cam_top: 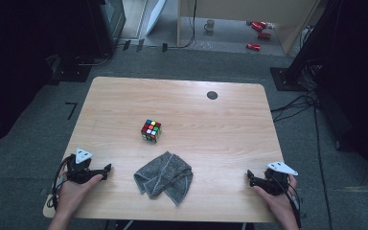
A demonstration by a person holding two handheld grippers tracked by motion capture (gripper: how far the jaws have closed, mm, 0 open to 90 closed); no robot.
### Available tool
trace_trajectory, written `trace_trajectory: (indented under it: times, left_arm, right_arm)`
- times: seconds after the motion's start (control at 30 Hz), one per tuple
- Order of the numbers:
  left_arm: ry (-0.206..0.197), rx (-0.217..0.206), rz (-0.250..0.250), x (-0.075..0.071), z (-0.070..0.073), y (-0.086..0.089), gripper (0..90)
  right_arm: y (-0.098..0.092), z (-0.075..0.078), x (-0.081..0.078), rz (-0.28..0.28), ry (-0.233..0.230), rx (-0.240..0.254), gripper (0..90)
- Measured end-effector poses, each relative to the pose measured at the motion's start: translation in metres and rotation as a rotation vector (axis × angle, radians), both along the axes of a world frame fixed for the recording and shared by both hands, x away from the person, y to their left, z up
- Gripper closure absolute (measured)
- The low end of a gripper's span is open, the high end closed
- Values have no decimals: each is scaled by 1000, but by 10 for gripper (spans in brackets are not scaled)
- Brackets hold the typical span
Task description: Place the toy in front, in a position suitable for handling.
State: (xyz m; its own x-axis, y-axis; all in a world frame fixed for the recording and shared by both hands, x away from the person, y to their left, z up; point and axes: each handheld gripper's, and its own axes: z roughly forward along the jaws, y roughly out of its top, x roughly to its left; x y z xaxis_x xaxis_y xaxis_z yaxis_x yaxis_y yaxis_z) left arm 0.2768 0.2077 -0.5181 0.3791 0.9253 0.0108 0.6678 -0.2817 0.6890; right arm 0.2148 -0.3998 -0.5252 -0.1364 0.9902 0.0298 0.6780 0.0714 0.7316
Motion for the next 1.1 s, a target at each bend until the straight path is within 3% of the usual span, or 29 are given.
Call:
trace_trajectory:
  times: [0.2,0.3,0.37,0.53,0.8,1.1]
  left_arm:
    - [3,-9,21,1,1,2,34]
    - [1,-45,33,2,3,2,34]
    - [2,-45,24,4,4,-2,34]
    - [-2,-28,-37,13,8,-19,35]
    - [-5,-52,-112,29,18,-53,36]
    - [-5,-61,-138,44,22,-88,70]
  right_arm:
    - [0,0,0,0,0,0,120]
    - [0,0,0,0,0,0,120]
    - [0,0,0,0,0,0,120]
    - [0,0,0,0,-1,0,120]
    - [0,0,0,1,-1,0,123]
    - [0,0,-1,-3,-1,0,125]
